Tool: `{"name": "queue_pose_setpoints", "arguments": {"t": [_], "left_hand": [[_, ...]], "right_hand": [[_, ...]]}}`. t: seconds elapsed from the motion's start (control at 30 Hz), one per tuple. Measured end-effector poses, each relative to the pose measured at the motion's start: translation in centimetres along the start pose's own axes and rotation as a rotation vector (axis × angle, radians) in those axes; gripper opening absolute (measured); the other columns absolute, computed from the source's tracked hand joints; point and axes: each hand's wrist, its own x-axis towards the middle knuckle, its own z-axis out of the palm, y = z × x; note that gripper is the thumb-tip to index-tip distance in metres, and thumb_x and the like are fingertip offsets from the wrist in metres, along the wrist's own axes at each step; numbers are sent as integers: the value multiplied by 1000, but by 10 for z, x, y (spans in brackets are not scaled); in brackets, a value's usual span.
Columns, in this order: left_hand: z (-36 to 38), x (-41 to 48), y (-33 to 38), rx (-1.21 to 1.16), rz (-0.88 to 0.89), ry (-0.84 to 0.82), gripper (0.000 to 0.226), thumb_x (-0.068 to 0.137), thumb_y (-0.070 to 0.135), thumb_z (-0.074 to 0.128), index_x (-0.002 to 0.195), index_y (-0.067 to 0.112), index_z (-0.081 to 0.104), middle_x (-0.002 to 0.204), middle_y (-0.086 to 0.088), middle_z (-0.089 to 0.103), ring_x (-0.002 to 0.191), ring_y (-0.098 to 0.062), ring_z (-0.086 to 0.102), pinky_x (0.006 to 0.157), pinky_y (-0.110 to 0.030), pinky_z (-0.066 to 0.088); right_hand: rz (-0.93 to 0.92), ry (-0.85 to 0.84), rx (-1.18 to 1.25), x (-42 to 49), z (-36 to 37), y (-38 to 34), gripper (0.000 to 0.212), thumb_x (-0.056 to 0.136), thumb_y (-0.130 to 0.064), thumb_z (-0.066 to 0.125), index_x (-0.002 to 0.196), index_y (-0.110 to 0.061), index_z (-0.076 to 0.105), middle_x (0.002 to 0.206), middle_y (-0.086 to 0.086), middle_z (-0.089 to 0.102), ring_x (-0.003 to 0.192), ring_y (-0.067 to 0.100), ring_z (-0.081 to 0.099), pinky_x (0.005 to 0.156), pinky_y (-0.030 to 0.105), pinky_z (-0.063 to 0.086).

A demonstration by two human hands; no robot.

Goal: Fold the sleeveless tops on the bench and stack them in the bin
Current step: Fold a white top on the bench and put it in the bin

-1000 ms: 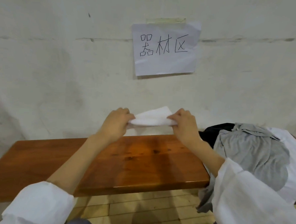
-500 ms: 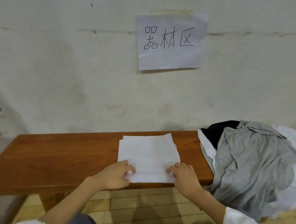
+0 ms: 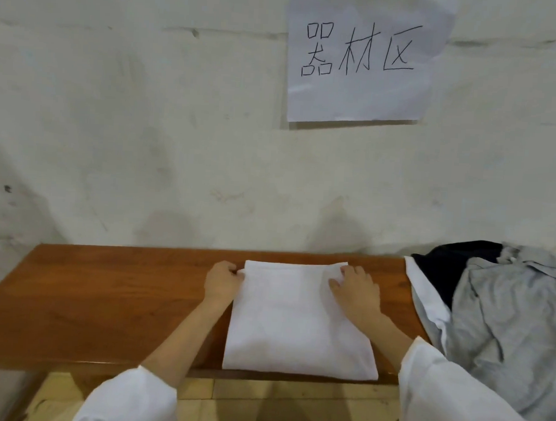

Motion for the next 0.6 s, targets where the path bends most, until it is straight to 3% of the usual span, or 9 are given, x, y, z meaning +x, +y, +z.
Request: {"name": "queue_pose_setpoints", "arguments": {"t": [0.13, 0.23, 0.33, 0.5, 0.6], "left_hand": [[3, 3, 0, -59, -63, -12, 9, 83, 14, 67, 88, 12, 60, 98, -6, 63, 92, -24, 59, 76, -29, 45], [0, -3, 3, 8, 16, -8, 12, 85, 11, 62, 81, 16, 51, 85, 0, 57, 80, -20, 53, 67, -28, 41], [-2, -13, 8, -53, 87, 44, 8, 86, 7, 57, 86, 12, 51, 74, 6, 52, 76, -21, 54, 65, -31, 42], [-7, -13, 27, -160, 228, 181, 18, 91, 4, 50, 102, 15, 40, 77, 8, 49, 70, -18, 53, 63, -31, 39], [1, 4, 30, -125, 197, 135, 25, 92, 5, 49, 113, 14, 40, 77, 7, 50, 78, -24, 57, 70, -34, 44]], "right_hand": [[27, 72, 97, 3, 7, 2, 34, 95, -33, 50, 125, -19, 52, 119, 2, 56, 113, 22, 49, 97, 37, 36], [-39, 148, 83, -1, 11, 5, 28, 96, -31, 50, 120, -20, 57, 115, -1, 58, 110, 19, 50, 98, 35, 34], [-54, 257, 178, -6, 13, 6, 22, 95, -27, 54, 114, -18, 61, 111, 0, 61, 107, 19, 52, 99, 33, 33], [-45, 536, 267, -7, 5, 4, 16, 91, -21, 61, 105, -15, 64, 104, 4, 63, 97, 22, 55, 90, 35, 39], [-1, 494, 248, 1, 3, 6, 18, 92, -23, 58, 108, -15, 63, 108, 4, 62, 99, 23, 53, 87, 34, 36]]}}
